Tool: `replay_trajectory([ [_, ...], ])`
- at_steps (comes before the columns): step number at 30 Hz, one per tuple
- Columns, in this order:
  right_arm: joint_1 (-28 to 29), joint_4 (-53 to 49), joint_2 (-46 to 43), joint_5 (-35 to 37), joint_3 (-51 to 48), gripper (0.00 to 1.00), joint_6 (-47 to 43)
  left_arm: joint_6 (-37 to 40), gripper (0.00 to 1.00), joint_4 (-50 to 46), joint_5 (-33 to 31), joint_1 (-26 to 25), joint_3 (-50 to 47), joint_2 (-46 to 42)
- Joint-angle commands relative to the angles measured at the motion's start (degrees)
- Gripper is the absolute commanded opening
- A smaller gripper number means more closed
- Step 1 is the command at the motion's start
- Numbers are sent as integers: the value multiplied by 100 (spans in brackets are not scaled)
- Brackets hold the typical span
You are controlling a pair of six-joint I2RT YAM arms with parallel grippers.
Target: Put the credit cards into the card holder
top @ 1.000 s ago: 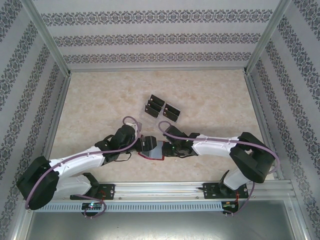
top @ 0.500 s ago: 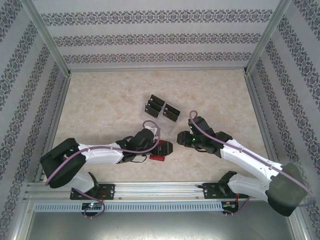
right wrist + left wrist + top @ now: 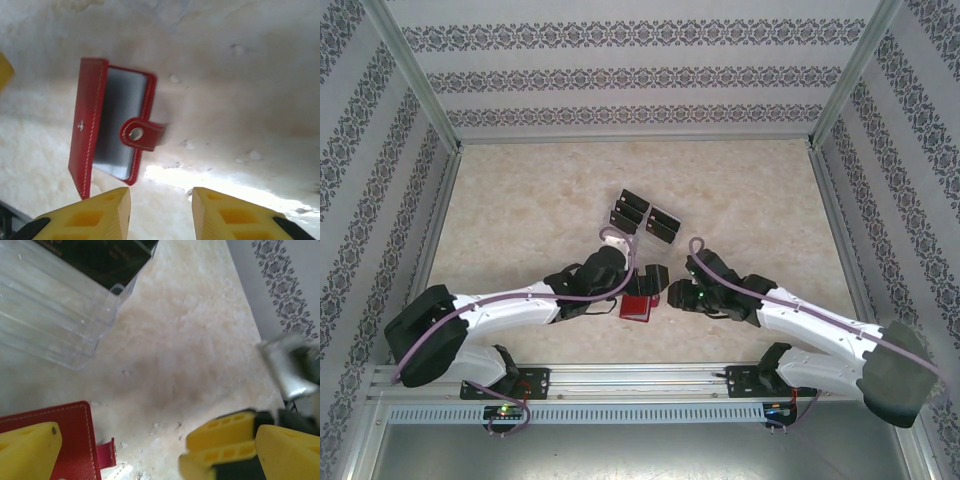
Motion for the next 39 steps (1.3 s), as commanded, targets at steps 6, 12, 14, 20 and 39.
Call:
replay_trajectory([
  [6, 765, 595, 626, 261, 526, 33, 386, 222, 100, -1606, -504, 661, 297, -514],
  [12, 1008, 886, 1156, 233, 718, 29, 439, 681, 100, -2736, -498, 1381, 519, -410],
  [14, 1058, 958, 1317, 217, 737, 27, 454, 925, 100, -2980, -554, 1447, 584, -309],
  [20, 1090, 1141, 1792, 287, 633, 22, 494, 1567, 100, -3523, -611, 1450, 841, 73],
  [39, 1050, 1555, 2480, 231, 483, 19, 487, 2122, 100, -3223, -368, 1043, 1289, 1164],
])
